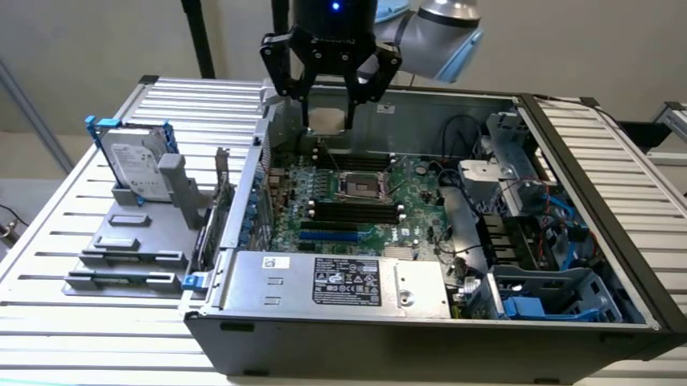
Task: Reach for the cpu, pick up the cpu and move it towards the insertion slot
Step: 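Pick up the cpu and move it towards the insertion slot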
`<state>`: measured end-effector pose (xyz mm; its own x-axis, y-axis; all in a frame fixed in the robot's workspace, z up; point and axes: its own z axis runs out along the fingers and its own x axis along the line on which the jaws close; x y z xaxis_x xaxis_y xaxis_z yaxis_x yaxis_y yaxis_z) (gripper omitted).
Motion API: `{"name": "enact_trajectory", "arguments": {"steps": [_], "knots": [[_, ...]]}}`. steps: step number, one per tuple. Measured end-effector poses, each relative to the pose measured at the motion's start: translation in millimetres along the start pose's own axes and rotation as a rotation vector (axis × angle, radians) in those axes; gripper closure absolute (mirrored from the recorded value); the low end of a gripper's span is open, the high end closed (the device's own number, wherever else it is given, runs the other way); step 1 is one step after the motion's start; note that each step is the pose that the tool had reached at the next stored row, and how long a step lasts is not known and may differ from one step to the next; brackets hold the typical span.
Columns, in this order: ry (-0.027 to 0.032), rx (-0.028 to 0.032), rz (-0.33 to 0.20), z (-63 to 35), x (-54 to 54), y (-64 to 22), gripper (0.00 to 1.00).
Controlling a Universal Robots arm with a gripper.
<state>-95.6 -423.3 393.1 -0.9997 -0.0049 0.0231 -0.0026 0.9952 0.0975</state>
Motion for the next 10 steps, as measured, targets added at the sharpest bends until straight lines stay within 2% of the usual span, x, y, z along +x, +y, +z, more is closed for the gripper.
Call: {"name": "enact_trajectory", "arguments": {"steps": [5, 10], "knots": [[0.0001, 0.0002, 0.0, 2.6, -21.9, 9.1, 0.46], [0.0, 0.003, 0.0, 5.9, -37.5, 24.3, 0.46]]}}
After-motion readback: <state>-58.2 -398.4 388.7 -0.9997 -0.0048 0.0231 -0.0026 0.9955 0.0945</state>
